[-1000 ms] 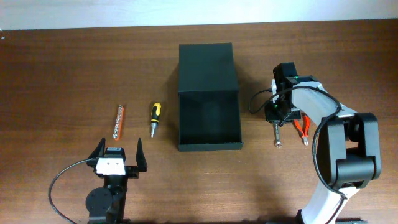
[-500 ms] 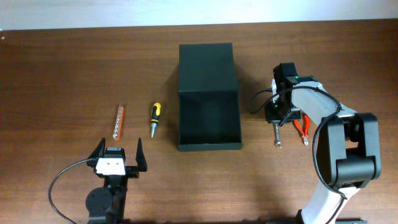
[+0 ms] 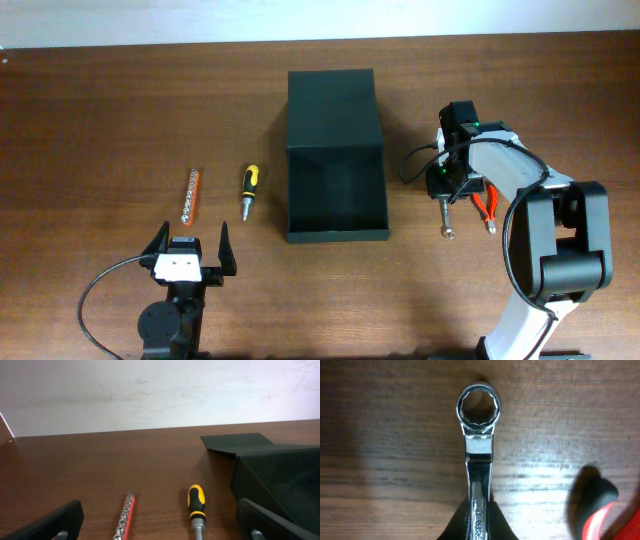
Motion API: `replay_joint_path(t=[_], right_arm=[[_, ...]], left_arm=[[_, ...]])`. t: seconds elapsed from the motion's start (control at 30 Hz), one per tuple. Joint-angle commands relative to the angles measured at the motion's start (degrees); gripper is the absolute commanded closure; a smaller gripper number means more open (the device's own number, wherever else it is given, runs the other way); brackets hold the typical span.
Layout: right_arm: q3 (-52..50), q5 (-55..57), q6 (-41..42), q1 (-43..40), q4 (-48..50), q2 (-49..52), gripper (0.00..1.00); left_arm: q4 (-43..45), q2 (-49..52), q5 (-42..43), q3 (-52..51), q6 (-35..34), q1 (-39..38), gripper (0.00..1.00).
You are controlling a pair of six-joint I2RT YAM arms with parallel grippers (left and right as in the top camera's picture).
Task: Pack container
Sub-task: 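Close the right gripper on the wrench shaft and lift, then carry the wrench with the right gripper over the green box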
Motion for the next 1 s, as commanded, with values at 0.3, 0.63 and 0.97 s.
replay_joint_path(t=[0.3,0.63,0.97], right_arm=[[10.08,0.66,-0.17,0.26,-6.75,1.07,0.95],[24.48,0.17,-0.17,0.31,-16.55,1.07,0.96],[40.68,-8.81,-0.44,1.75,-26.23,1.05,0.96]], left_arm=[[-0.02,-0.5,-0.42,-0.39,-0.52,0.24,0.01],[-0.02,-0.5,-0.42,-0.39,-0.52,0.24,0.01],[-0.02,-0.5,-0.42,-0.39,-0.52,0.24,0.01]])
